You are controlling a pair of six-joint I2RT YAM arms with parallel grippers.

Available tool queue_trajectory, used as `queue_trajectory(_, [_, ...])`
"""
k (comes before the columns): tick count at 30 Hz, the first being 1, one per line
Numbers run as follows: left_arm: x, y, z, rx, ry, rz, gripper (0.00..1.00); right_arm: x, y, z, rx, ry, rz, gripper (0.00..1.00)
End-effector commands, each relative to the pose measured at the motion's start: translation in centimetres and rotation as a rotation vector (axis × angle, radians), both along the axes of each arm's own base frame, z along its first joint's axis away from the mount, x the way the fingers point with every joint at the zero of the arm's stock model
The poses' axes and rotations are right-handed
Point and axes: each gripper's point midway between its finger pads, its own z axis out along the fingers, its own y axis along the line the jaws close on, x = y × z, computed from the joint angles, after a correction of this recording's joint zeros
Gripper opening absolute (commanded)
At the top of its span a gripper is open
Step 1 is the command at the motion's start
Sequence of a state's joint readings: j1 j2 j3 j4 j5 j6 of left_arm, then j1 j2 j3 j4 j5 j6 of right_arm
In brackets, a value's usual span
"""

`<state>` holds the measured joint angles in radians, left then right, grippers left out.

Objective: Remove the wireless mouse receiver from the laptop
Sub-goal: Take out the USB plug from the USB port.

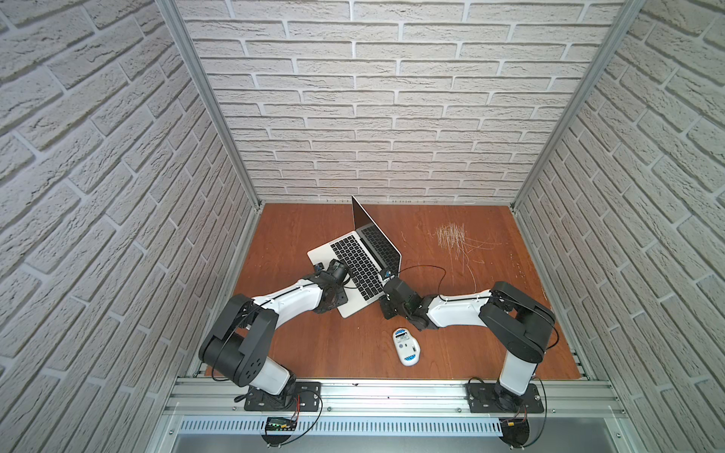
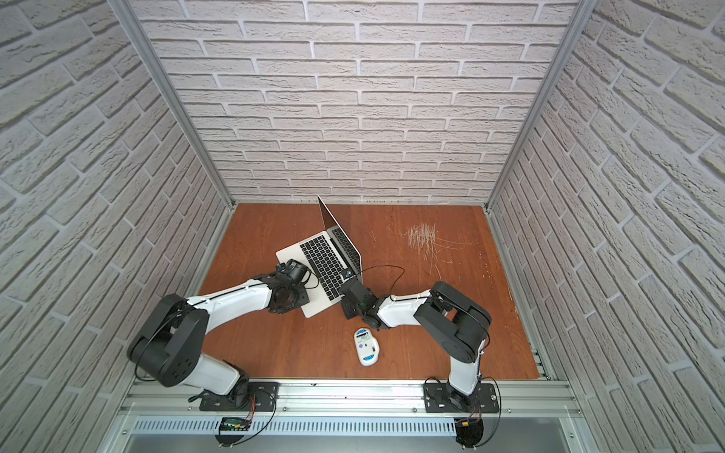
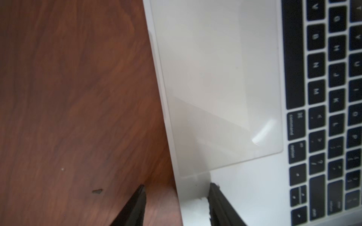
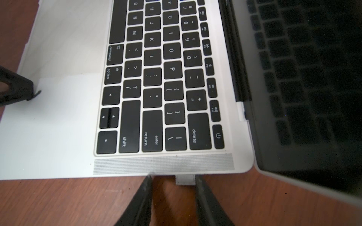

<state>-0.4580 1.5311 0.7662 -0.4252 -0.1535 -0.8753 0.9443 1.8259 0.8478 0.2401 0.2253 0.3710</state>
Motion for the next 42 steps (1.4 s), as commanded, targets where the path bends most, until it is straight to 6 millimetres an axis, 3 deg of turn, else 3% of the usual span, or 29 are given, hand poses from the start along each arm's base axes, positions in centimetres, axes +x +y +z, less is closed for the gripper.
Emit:
queue_trajectory(1, [-6.7,2.3,-4.0,0.135,0.3,-0.06,0.51,-1.8,-0.9,-2.8,-0.046,0.102,0.021,0.39])
queue_trajectory(7, [-6.7,2.2,-4.1,0.145,0.312,-0.082,0.5,-1.4,-1.0,-3.0,-0.043,0.095,0.013,0.35])
queue_trajectory(20, [-6.7,2.1,-4.3,0.139,0.306,-0.089,0.51,-0.6,-0.8,-3.0,-0.049,0.075,0.009,0.04])
queue_trajectory(29, [-6.8,2.1,-4.3,0.138,0.307,-0.09,0.51,-1.3,-2.3,-2.7,-0.103,0.067,0.03,0.03])
queue_trajectory(38, [-6.8,2.1,-4.3,0.133,0.303,-0.09,0.51,-4.2,-6.3,-2.5,-0.171,0.097,0.047,0.03])
queue_trajectory(42, [-6.8,2.1,-4.3,0.131,0.299,-0.088,0.51,-4.9,-7.0,-1.5,-0.159,0.087,0.061,0.03])
